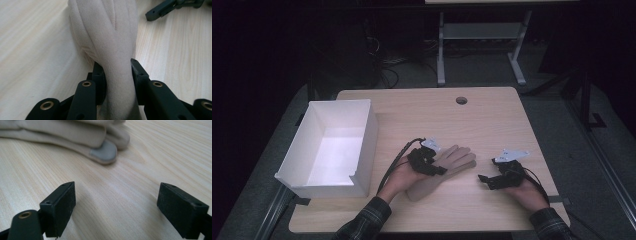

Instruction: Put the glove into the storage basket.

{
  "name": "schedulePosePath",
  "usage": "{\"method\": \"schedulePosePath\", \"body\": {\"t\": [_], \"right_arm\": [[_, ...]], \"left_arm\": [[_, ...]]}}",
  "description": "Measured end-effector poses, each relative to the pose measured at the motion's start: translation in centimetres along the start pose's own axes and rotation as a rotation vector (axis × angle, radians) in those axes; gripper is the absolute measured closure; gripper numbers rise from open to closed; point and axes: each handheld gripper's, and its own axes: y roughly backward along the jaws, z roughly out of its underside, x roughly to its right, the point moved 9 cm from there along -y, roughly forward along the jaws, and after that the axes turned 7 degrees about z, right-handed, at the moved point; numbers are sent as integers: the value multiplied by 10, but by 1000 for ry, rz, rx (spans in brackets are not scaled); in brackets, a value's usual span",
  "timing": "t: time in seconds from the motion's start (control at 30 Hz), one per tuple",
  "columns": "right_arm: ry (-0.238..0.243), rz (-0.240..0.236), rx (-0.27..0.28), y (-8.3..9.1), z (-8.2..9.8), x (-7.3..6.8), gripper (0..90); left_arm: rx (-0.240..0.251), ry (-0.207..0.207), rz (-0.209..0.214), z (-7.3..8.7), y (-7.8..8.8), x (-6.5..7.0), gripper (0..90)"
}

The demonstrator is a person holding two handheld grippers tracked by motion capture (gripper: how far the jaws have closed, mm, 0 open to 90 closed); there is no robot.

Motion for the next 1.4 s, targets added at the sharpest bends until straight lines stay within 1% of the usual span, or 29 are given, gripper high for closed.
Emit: {"method": "schedulePosePath", "body": {"t": [0.03,0.07,0.1,0.13,0.17,0.27,0.43,0.5,0.53,0.6,0.67,0.8,0.93,0.97,1.13,1.33,1.4], "right_arm": [[0,0,0,0,0,0,147],[-2,0,2,0,0,0,147],[-2,1,5,0,0,0,147],[-1,1,3,0,0,0,147],[-1,1,3,0,0,0,146],[-2,2,3,0,0,0,146],[-2,2,3,0,0,0,145],[-2,1,3,0,0,0,146],[-2,2,3,0,0,0,146],[-4,1,4,0,0,0,145],[-5,1,4,0,0,0,144],[-5,3,4,-1,-1,0,141],[-6,3,3,-1,-1,0,140],[-7,3,2,-1,-1,0,140],[-6,4,3,-1,-1,0,139],[-6,5,4,-1,-1,0,138],[-6,6,3,-1,-1,0,138]], "left_arm": [[15,14,1,-2,4,1,704],[14,12,1,-3,7,1,704],[25,22,1,-5,9,2,704],[24,26,-6,-6,13,2,704],[33,31,-9,-8,16,3,704],[44,37,-22,-17,31,6,704],[74,59,-45,-32,57,10,703],[80,67,-51,-36,68,10,703],[82,60,-57,-38,73,10,703],[90,72,-66,-41,83,9,703],[92,74,-79,-44,93,8,703],[103,95,-111,-49,116,5,703],[115,109,-145,-51,141,-1,703],[118,106,-152,-51,147,-3,703],[161,130,-186,-51,177,-10,703],[191,160,-252,-40,215,-22,703],[212,176,-269,-35,227,-27,702]]}}
